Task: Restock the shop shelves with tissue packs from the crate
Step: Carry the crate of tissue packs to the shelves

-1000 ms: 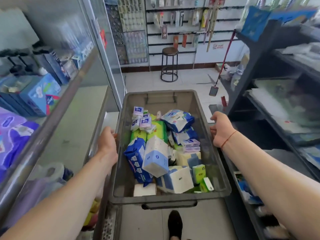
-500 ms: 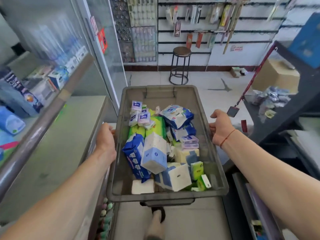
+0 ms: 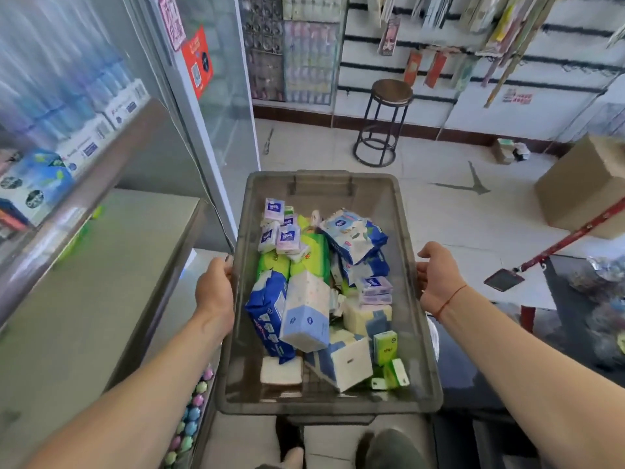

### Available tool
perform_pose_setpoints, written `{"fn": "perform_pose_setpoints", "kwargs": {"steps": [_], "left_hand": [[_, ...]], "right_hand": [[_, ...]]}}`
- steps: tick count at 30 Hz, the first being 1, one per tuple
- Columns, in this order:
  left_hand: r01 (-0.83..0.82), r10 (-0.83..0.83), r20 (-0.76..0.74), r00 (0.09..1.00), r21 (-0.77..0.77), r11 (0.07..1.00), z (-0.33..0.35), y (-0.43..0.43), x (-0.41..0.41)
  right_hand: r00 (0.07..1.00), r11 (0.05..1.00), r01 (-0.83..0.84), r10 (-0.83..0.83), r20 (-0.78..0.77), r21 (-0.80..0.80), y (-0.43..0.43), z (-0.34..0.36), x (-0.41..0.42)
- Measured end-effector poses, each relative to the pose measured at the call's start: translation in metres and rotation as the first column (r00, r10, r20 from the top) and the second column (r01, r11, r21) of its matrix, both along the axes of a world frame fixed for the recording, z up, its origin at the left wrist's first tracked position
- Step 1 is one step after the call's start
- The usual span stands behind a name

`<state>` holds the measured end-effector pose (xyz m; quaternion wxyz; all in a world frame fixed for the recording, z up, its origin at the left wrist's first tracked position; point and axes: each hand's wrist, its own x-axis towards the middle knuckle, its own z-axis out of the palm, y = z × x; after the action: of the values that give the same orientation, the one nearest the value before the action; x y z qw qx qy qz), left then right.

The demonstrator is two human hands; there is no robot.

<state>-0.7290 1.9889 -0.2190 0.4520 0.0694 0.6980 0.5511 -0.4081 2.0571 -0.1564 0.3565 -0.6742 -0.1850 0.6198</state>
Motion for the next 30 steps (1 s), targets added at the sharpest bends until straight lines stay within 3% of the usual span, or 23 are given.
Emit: {"fn": "perform_pose_setpoints", "kwargs": {"steps": [6, 15, 20, 30], "left_hand": [[-0.124, 0.119, -0.103, 0.988, -0.049, 0.991, -0.026, 0.031, 0.000], [-0.354, 0.271, -0.301, 0.914, -0.270, 0.895, -0.131, -0.004, 0.025], [-0.328, 0.131, -0.381, 0.915, -0.514, 0.793, -0.203, -0.029, 0.025], [-0.215, -0.155, -0.433, 0.888, -0.689, 0.692, -0.379, -0.086, -0.007]], "right_hand": [[0.997, 0.996, -0.079, 0.079, -0.008, -0.029, 0.063, -0.040, -0.015], [0.983, 0.967, -0.182, 0.183, -0.011, -0.176, 0.071, -0.179, -0.010], [0.989, 0.956, -0.143, 0.150, 0.009, -0.255, 0.049, -0.266, -0.012], [0.985, 0.913, 0.066, 0.006, 0.174, -0.402, -0.030, -0.455, -0.048]]}}
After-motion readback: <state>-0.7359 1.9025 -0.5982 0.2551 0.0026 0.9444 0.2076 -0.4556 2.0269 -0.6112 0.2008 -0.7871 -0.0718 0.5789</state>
